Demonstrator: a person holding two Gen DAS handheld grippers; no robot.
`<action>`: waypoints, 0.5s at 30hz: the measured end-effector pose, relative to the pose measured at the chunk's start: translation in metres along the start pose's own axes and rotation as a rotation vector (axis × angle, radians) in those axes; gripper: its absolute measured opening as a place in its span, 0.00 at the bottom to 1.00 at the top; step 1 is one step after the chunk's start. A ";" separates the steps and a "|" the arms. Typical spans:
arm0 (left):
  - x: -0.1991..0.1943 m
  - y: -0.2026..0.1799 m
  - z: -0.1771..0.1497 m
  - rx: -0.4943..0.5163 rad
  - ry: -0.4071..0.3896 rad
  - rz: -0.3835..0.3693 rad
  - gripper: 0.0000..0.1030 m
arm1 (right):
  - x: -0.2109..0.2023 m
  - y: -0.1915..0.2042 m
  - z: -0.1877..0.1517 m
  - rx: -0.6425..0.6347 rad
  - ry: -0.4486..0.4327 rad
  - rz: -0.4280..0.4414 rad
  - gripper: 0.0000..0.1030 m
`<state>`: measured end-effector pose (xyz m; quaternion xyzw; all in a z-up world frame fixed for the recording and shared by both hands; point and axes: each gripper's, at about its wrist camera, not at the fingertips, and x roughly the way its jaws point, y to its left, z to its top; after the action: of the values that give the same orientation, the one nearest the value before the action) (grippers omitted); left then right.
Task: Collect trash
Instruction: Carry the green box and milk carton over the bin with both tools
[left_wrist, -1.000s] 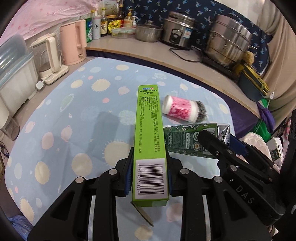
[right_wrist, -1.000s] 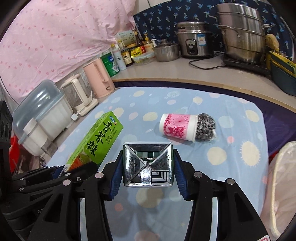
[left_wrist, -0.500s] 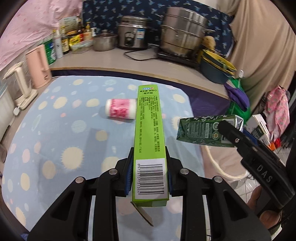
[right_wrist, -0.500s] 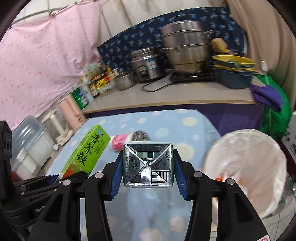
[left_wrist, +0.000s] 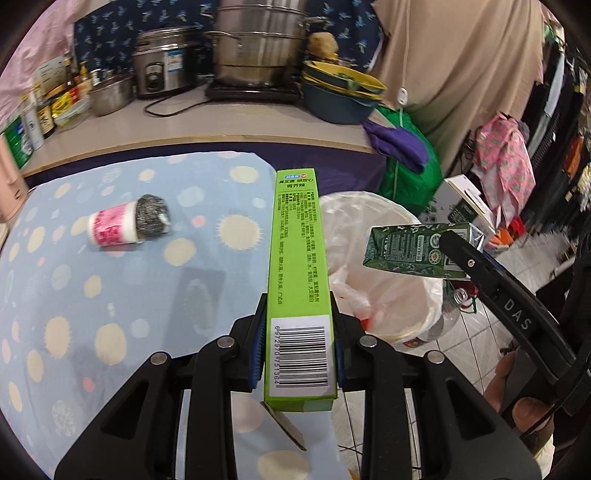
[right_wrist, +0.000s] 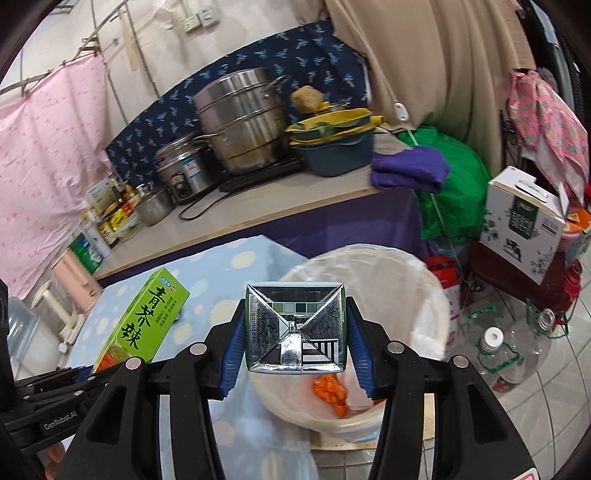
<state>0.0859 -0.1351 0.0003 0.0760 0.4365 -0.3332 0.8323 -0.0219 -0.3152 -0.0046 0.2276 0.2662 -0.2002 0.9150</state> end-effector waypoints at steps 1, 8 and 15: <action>0.005 -0.006 0.001 0.011 0.007 -0.005 0.26 | 0.001 -0.004 -0.001 0.006 0.002 -0.007 0.47; 0.036 -0.042 0.005 0.076 0.053 -0.022 0.26 | 0.009 -0.029 -0.007 0.045 0.017 -0.034 0.47; 0.059 -0.057 0.011 0.103 0.081 -0.017 0.26 | 0.019 -0.044 -0.008 0.073 0.032 -0.047 0.47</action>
<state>0.0811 -0.2119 -0.0298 0.1285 0.4526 -0.3593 0.8060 -0.0317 -0.3512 -0.0356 0.2576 0.2788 -0.2276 0.8967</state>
